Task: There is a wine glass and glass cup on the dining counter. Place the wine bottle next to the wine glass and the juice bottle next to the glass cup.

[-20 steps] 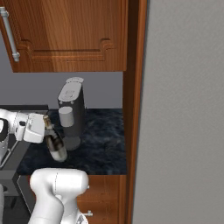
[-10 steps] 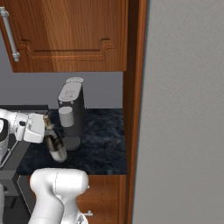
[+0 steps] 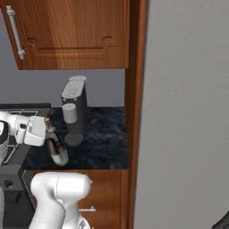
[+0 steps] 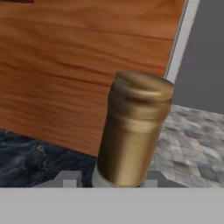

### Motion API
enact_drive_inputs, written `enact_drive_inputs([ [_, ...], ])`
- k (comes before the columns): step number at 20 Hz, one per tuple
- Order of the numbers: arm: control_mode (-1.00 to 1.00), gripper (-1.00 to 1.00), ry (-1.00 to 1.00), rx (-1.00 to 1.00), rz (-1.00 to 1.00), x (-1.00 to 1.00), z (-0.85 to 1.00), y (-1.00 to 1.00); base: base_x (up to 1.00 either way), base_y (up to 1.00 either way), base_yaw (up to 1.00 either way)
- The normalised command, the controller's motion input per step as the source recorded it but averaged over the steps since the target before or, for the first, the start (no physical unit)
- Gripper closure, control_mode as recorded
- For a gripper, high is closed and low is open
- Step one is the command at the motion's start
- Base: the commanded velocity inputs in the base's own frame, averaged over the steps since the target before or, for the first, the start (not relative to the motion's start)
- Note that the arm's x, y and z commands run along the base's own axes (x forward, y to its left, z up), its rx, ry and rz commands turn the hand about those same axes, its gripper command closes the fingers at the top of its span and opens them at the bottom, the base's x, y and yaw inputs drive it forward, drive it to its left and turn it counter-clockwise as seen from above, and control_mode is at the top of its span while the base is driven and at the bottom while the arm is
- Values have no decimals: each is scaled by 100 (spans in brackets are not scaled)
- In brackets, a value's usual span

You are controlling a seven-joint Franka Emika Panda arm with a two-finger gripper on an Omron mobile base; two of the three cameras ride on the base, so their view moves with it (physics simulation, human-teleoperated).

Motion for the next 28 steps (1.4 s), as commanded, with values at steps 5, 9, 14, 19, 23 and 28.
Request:
enact_drive_inputs([
  [5, 100, 100, 0, 0, 0, 0, 0, 0, -63, 0, -5],
  [9, 100, 100, 0, 0, 0, 0, 0, 0, -71, 0, -5],
  [14, 100, 100, 0, 0, 0, 0, 0, 0, -45, 9, -42],
  [19, 100, 100, 0, 0, 0, 0, 0, 0, -12, 21, -78],
  [23, 100, 100, 0, 0, 0, 0, 0, 0, -9, 18, -82],
  [28, 100, 100, 0, 0, 0, 0, 0, 0, -8, 16, -84],
])
